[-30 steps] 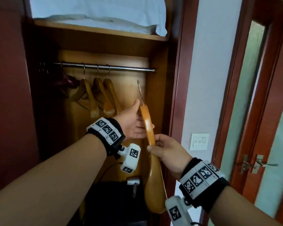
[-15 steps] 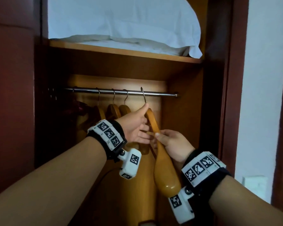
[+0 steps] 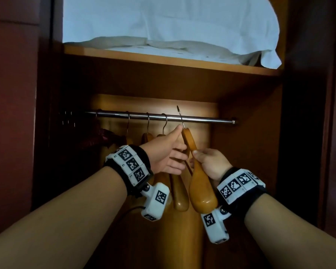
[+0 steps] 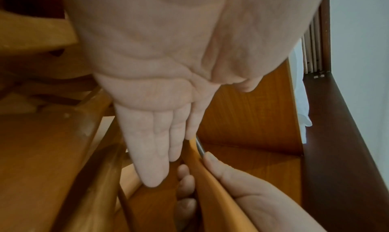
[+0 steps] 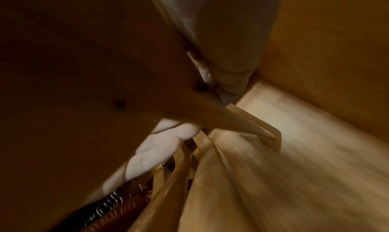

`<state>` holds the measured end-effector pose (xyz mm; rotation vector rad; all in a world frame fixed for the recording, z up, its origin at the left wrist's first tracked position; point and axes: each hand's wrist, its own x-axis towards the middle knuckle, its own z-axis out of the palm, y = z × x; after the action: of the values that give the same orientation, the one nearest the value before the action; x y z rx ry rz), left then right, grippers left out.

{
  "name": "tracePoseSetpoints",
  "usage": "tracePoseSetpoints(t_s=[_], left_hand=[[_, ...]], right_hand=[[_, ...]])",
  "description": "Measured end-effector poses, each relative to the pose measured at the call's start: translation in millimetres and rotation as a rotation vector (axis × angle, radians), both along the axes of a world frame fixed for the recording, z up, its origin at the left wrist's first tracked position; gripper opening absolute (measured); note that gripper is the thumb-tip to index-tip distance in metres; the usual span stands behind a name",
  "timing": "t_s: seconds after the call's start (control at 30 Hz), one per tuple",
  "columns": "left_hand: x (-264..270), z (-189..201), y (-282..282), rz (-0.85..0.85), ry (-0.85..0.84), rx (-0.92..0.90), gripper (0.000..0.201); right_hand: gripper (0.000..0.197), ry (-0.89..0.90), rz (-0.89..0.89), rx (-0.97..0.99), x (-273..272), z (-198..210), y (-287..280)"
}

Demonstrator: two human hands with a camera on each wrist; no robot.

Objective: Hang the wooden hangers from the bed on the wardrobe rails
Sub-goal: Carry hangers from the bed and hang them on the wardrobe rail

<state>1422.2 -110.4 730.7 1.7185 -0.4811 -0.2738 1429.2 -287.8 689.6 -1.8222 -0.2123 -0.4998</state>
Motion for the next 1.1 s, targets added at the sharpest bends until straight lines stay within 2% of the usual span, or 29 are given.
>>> tracePoseSetpoints(t_s=[0.23,0.57,0.73,0.9,1.03,1.1], left_hand=[[18.1,4.0,3.2,0.037,0.002,0.024,0.091],[24.2,-1.1,-5.4,0.037,-0.006,0.052,0.09],[16.4,-4.8,-6.0,0.031,0.006,0.12,0.095],[10.1,-9.8,-1.1,0.046,0.018,0.159,0.097],[2.9,-10.3,-0.2,0.064,0.007,0.162,0.094],[-1.0,-11.9,0.1,0.07,0.003,0.166,0.093]], right_hand=[[0.031,-0.009,0.037,0.051,42.3,0.0,3.1],[0.025,-0.034,0.088,0.163,48.7,-13.9,8.0],[0.02,-0.034,0.073,0.133,50.1,-27.4,17.0],[0.035,0.001,0.056,0.13,54.2,-39.5,25.4],[0.028,0.016,0.066,0.08,54.2,-41.1,25.4],[0.033,0.035,0.094,0.048,54.4,-40.6,24.8]])
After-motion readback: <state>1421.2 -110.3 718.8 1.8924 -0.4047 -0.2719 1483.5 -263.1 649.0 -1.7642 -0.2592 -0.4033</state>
